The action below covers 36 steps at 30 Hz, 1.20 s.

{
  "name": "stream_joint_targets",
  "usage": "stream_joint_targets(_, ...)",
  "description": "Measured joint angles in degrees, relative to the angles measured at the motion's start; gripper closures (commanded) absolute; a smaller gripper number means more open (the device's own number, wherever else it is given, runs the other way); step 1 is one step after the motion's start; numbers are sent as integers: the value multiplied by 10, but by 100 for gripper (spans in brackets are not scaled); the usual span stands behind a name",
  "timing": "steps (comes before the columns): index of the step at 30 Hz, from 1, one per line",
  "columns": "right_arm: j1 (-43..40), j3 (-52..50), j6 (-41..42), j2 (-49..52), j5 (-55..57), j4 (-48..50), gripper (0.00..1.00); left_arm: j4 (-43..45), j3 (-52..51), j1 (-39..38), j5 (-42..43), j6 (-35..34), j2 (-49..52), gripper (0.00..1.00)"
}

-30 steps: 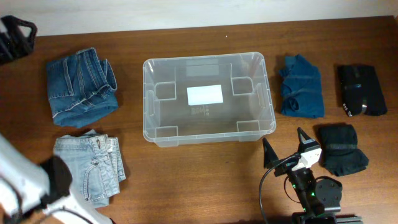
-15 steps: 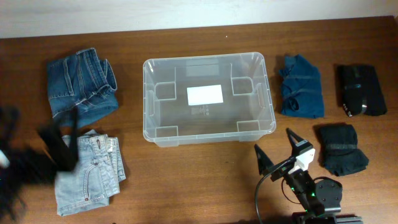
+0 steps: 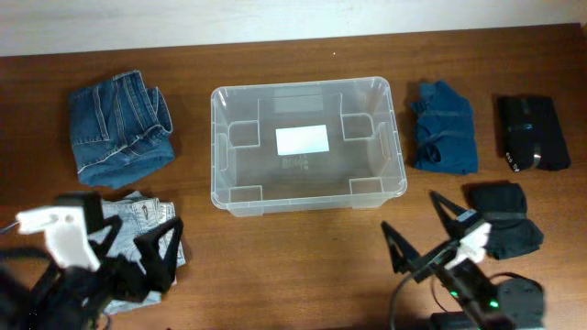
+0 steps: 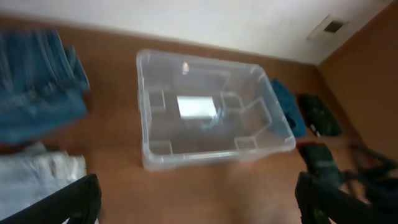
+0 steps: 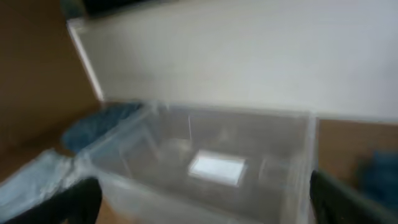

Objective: Pack container
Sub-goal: 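Reach the right gripper to the teal taped garment and grasp it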

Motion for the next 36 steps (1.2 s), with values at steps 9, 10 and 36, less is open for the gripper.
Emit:
stream_joint_targets(9,0,354,-89,208,236,-300,1,47,-133,0,2,0,7,1)
stream_joint_targets(10,0,389,-99,237,263,-326,1,48,-139,0,-1,0,8,1)
stream_joint_targets(36,-292,876,-309,980,129,-594,2,50,-149,0,-149,0,10,1)
